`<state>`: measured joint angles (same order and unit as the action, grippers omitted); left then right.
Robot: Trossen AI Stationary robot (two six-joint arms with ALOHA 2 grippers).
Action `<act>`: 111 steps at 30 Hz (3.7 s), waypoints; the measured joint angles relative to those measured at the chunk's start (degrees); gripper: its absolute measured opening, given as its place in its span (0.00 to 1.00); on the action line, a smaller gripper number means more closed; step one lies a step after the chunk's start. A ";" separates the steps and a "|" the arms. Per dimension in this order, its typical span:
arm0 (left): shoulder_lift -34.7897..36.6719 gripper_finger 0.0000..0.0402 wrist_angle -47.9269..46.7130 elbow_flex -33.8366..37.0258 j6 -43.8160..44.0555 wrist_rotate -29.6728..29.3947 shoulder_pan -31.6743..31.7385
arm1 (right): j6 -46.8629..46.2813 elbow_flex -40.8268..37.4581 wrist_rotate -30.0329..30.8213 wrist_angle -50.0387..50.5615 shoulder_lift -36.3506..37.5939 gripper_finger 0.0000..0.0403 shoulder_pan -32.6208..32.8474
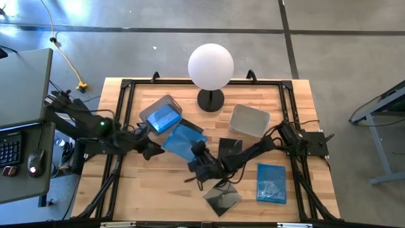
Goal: Pick & place jewel cases by type
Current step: Put the left blue CD case into the black bin, then put the blue CD case into the black bin
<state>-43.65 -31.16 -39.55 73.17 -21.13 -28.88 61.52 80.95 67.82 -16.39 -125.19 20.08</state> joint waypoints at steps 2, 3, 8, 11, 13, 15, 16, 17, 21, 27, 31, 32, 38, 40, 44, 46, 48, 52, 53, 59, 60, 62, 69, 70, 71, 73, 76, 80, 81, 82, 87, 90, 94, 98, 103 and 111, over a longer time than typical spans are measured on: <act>1.83 0.60 -0.11 -0.03 -1.40 -1.04 0.00 | 4.39 0.00 -1.08 -6.27 0.00 0.06 -1.64; 2.63 0.60 -0.29 -0.04 -2.21 -1.79 0.00 | 6.62 0.00 -1.79 -9.01 0.00 0.06 -2.55; 5.26 0.60 -0.45 -0.04 -6.45 -3.71 0.00 | 13.94 0.02 -8.14 -15.60 0.00 0.05 -8.24; 5.35 0.60 -0.45 -0.04 -7.12 -4.87 0.00 | 14.16 0.02 -12.06 -12.89 0.00 0.05 -11.26; 5.35 0.60 -0.52 -0.04 -7.21 -5.19 0.01 | 13.72 0.02 -14.80 -9.42 0.00 0.05 -12.80; 5.35 0.60 -0.53 -0.04 -7.38 -5.24 0.02 | 13.65 0.02 -17.76 -7.54 0.00 0.05 -14.16; 5.35 0.60 -0.53 -0.04 -7.39 -5.33 0.00 | 13.68 0.14 -18.89 -7.14 0.00 0.05 -14.72; 5.35 0.60 -0.53 -0.04 -7.43 -5.43 0.00 | 13.82 0.75 -19.45 -6.04 0.00 0.05 -15.15; 5.35 0.60 -0.50 -0.04 -7.44 -5.45 0.01 | 12.64 6.17 -22.30 3.03 0.00 0.05 -16.52; 5.35 0.60 -0.33 -0.04 -7.39 -5.41 0.00 | -0.56 18.14 -35.20 25.90 0.00 0.05 -18.68; 5.35 0.60 -0.33 -0.04 -7.39 -5.04 0.02 | -7.35 22.85 -39.12 32.04 0.00 0.07 -20.06; 5.35 0.60 -0.33 -0.04 -7.39 -5.00 0.00 | -7.26 23.24 -40.21 33.16 0.02 0.08 -20.47; 5.35 0.60 -0.33 -0.04 -7.39 -4.93 0.00 | -7.20 23.24 -45.46 37.23 -0.46 0.20 -22.71; 5.34 0.60 -0.35 -0.04 -7.92 -4.91 0.02 | -7.14 23.23 -44.99 37.35 -1.29 0.24 -23.18; 5.32 0.60 -0.55 -0.04 -8.71 -4.84 0.02 | -4.56 23.12 -44.16 34.11 -2.40 0.30 -23.33; 5.32 0.60 -0.68 -0.04 -8.75 -4.66 0.00 | -4.00 23.15 -44.37 31.76 -2.40 0.33 -23.15; 5.32 0.60 -0.77 -0.04 -8.88 -3.99 0.02 | -3.85 23.15 -44.06 29.97 -2.38 0.35 -22.73; 5.32 0.60 -0.88 -0.04 -8.88 -3.69 0.00 | -2.73 23.16 -38.02 28.97 -2.01 0.37 -20.82; 5.32 0.60 -1.04 -0.04 -8.88 -3.70 0.00 | -1.44 23.17 -35.48 29.05 -1.82 0.37 -20.00; 4.96 0.60 -3.88 -0.04 -8.85 -3.90 0.00 | 3.38 23.17 -19.19 35.43 -0.37 0.37 -13.01; 4.73 0.60 -3.96 -0.04 -8.85 -3.92 0.00 | 3.17 23.17 -16.17 37.71 -0.07 0.37 -11.71; 4.15 0.60 -4.23 -0.04 -8.85 -3.91 0.00 | 1.62 23.17 -9.54 42.73 0.36 0.37 -9.13; 1.32 0.60 -3.72 -0.02 -8.65 -4.23 0.00 | -20.71 23.18 -1.98 71.68 3.81 0.37 -1.76; 0.62 0.60 -3.08 -0.02 -8.62 -4.15 0.00 | -26.59 23.24 -4.79 76.34 4.69 0.37 -1.01; -0.08 0.60 -2.21 -0.02 -8.61 -4.02 0.00 | -32.66 23.26 -8.31 81.26 5.62 0.37 -0.41; -1.54 0.60 -1.18 -0.02 -8.59 -3.18 0.00 | -44.85 23.26 -16.02 89.36 7.48 0.37 0.65; -4.26 0.60 1.42 -0.02 -8.73 -2.13 0.00 | -60.33 23.26 -26.32 97.24 9.75 0.37 2.47; -7.18 0.60 4.59 -0.02 -10.18 -1.61 0.00 | -69.17 23.26 -37.86 102.46 10.71 0.37 6.36; -7.73 0.60 4.89 -0.02 -10.47 -1.65 0.00 | -70.18 23.24 -39.91 103.99 10.66 0.37 7.51; -8.24 0.60 4.99 -0.02 -10.69 -1.73 0.00 | -71.50 22.84 -41.97 104.87 10.65 0.37 8.56; -9.64 0.60 6.68 0.00 -11.11 -1.93 -0.02 | -76.09 14.09 -54.11 104.87 12.74 0.37 12.52; -9.82 0.60 7.45 -0.02 -11.26 -1.83 0.00 | -79.10 5.38 -58.64 102.59 16.27 0.37 13.75; -9.78 0.60 7.55 -0.04 -11.43 -1.06 0.00 | -85.71 -6.26 -62.39 94.27 22.91 0.37 13.83; -9.78 0.60 7.66 -0.04 -11.43 -1.02 0.00 | -92.07 -15.25 -64.38 83.99 30.52 0.37 14.35; -9.78 0.60 7.67 -0.04 -11.42 -2.28 0.00 | -97.55 -24.51 -65.22 73.38 37.57 0.37 16.70; -9.78 0.60 8.96 -0.04 -11.54 -6.79 0.00 | -109.50 -34.53 -66.29 62.12 40.12 0.37 25.08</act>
<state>-53.43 -22.20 -39.59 61.63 -27.92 -28.88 -47.98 46.42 1.53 45.72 -85.07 45.16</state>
